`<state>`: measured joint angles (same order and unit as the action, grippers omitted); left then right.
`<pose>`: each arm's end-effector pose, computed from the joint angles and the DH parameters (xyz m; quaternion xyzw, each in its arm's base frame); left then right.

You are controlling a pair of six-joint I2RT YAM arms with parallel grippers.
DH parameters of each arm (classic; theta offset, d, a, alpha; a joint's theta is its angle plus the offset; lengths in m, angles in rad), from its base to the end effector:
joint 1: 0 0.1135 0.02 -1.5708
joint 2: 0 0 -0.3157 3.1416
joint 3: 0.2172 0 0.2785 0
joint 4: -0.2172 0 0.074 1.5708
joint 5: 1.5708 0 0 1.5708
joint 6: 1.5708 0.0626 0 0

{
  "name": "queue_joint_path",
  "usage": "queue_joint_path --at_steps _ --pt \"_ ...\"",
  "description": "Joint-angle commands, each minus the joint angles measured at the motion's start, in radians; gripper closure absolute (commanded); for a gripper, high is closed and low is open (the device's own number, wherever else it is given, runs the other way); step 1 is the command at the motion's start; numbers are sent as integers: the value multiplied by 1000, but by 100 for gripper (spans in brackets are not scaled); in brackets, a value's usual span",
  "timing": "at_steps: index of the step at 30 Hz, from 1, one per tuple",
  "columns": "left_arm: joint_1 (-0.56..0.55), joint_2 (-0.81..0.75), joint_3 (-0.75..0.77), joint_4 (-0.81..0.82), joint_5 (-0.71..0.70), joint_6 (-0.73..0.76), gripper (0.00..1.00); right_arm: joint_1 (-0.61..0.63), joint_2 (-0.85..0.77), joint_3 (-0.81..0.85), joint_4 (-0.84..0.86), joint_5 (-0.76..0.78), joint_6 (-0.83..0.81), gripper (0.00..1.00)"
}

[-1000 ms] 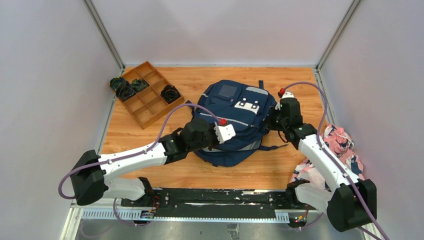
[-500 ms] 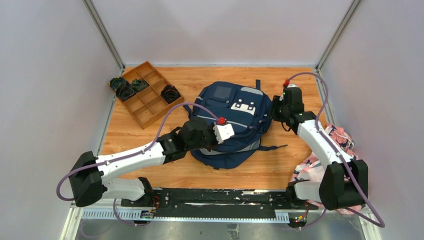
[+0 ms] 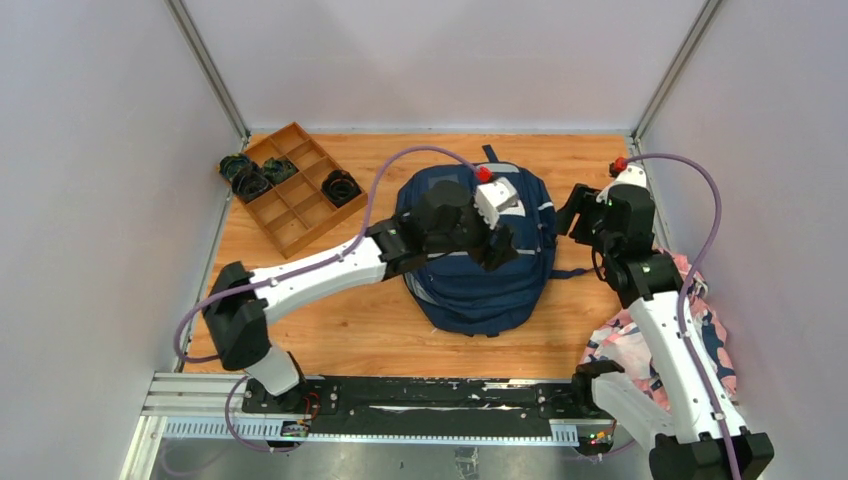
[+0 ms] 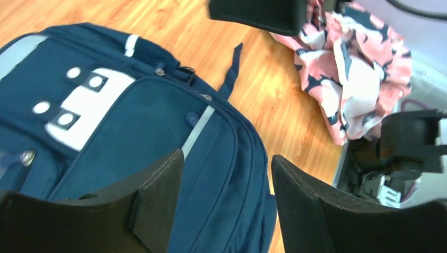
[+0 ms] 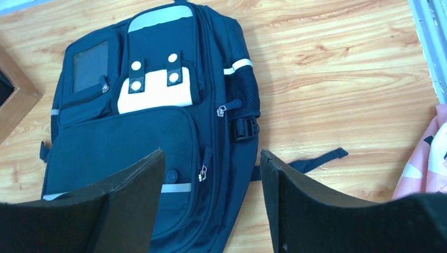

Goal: Pack the student bag
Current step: Zip the student bag at the center of the board.

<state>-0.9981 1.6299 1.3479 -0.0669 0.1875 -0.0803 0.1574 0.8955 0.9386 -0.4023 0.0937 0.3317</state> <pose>0.2307 -0.3794 0.3643 0.4094 0.7073 -0.3590 0.4507 0.2176 0.0286 0.3837 0.0980 0.8157 0.1004 0.5612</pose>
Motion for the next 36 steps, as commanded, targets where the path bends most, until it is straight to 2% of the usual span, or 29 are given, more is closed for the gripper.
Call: queue_joint_path --at_steps 1,3,4,6,9,12,14,17,20,28,31,33,35,36 --pt "130 -196 -80 -7 -37 -219 32 0 -5 29 -59 -132 -59 30" --pt "247 -274 -158 -31 -37 -321 32 57 -4 22 -23 -196 -70 30" --pt "299 -310 -198 -52 -51 -349 32 127 7 25 -8 -177 -80 30" --pt "401 -383 -278 -102 -96 -398 32 337 51 50 -1 -30 -115 30" --pt "548 -482 -380 -182 -132 -469 32 616 194 113 -1 123 -152 30" --pt "702 -578 -474 -260 -145 -548 32 785 362 166 31 181 -177 31" --pt "804 -634 -527 -306 -99 -603 32 857 476 215 50 194 -202 34" --pt "912 -698 -567 -366 -60 -616 32 904 655 314 46 188 -252 42" --pt "953 -722 -579 -391 -44 -604 32 910 796 414 44 177 -297 50" --pt "963 -702 -599 -384 19 -585 33 898 1063 551 53 273 -362 51" --pt "961 -700 -628 -351 45 -588 34 883 1140 584 36 330 -350 45" --pt "961 -696 -642 -332 72 -572 35 875 1176 589 30 351 -339 46" --pt "962 -698 -654 -314 89 -561 35 866 1183 574 27 366 -310 55" --pt "961 -702 -662 -295 98 -560 35 861 1167 562 27 372 -298 65"
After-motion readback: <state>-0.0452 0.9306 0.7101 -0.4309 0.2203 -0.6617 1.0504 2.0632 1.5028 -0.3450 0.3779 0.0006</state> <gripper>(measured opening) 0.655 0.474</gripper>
